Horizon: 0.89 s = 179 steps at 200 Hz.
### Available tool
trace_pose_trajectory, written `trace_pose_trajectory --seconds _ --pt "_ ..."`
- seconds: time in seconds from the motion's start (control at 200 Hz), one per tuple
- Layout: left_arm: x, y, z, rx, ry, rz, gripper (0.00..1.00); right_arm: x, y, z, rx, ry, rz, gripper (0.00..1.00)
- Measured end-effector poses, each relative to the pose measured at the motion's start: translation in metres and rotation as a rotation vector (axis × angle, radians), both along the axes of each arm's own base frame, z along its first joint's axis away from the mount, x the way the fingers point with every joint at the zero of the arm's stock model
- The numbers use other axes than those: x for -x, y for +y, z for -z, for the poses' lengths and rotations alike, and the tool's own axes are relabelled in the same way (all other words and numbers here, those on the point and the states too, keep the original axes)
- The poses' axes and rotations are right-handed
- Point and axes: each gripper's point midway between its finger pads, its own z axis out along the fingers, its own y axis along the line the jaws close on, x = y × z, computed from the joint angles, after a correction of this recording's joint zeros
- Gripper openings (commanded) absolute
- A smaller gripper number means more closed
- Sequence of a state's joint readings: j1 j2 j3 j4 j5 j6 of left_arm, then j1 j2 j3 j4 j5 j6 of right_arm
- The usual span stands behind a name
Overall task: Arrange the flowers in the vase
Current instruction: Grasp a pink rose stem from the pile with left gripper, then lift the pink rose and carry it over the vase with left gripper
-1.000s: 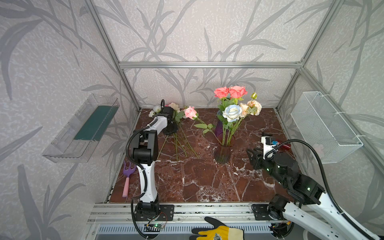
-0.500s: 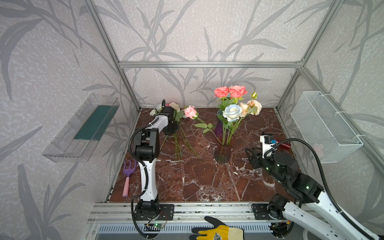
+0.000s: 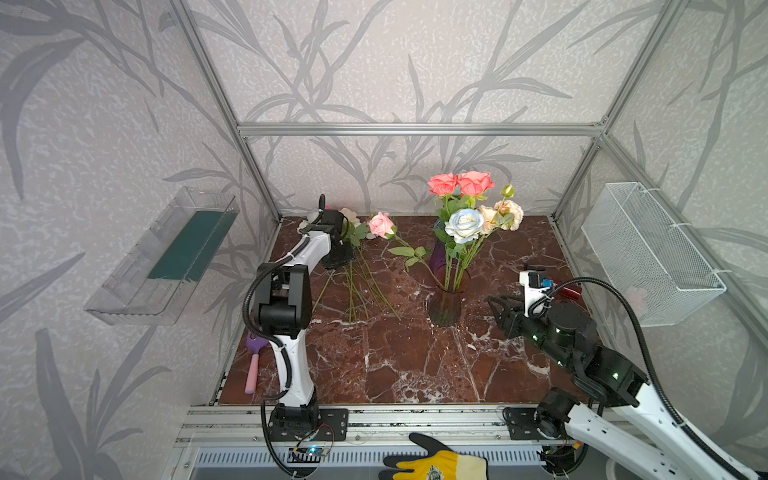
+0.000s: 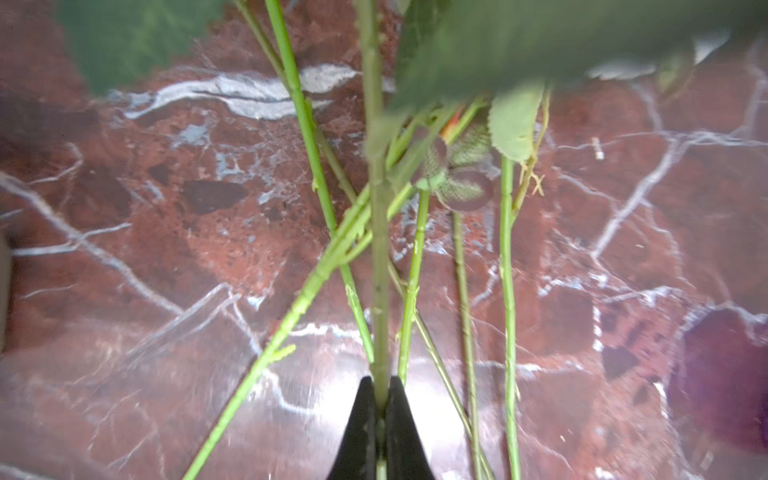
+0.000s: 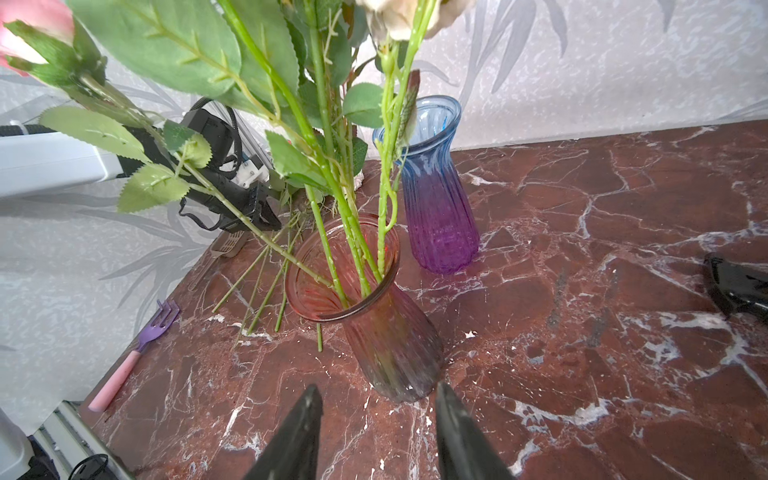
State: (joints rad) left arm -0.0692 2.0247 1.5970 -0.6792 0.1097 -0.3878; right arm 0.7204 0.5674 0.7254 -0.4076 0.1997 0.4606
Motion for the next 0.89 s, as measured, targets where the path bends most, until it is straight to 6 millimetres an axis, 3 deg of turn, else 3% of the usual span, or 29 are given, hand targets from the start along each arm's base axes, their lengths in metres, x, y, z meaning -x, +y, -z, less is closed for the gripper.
trace_pose_trajectory --seconds 0.11,0.295,0.41,0.515,0.63,0.68,0.76,0.895 --pt "0.01 -0.004 -0.001 0.022 -0.002 0.007 0.01 0.002 -0.001 -0.004 -0.021 -0.006 0.002 0.44" --pt "0.034 -0.007 0.022 0.037 0.071 0.013 0.0 0.006 -0.003 -0.009 -0.047 -0.015 0.0 0.44" --pt "0.043 -0.01 0.005 0.044 0.036 0.019 0.0 0.007 -0.002 -0.008 -0.048 -0.008 -0.011 0.44" --pt "0.054 -0.016 -0.053 0.061 -0.102 0.034 0.0 0.009 0.0 -0.014 -0.051 -0.005 -0.025 0.44" --pt "0.076 -0.027 -0.141 0.093 -0.369 0.074 0.0 0.01 0.002 -0.025 -0.065 -0.016 -0.039 0.43" --pt "0.097 -0.035 -0.182 0.11 -0.513 0.106 0.0 0.011 0.002 -0.028 -0.071 -0.021 -0.042 0.43" --pt "0.136 -0.049 -0.229 0.145 -0.71 0.169 0.0 0.012 0.001 -0.032 -0.076 -0.028 -0.041 0.43" --pt "0.201 -0.066 -0.283 0.237 -1.012 0.27 0.0 0.014 -0.006 -0.036 -0.088 -0.045 -0.022 0.42"
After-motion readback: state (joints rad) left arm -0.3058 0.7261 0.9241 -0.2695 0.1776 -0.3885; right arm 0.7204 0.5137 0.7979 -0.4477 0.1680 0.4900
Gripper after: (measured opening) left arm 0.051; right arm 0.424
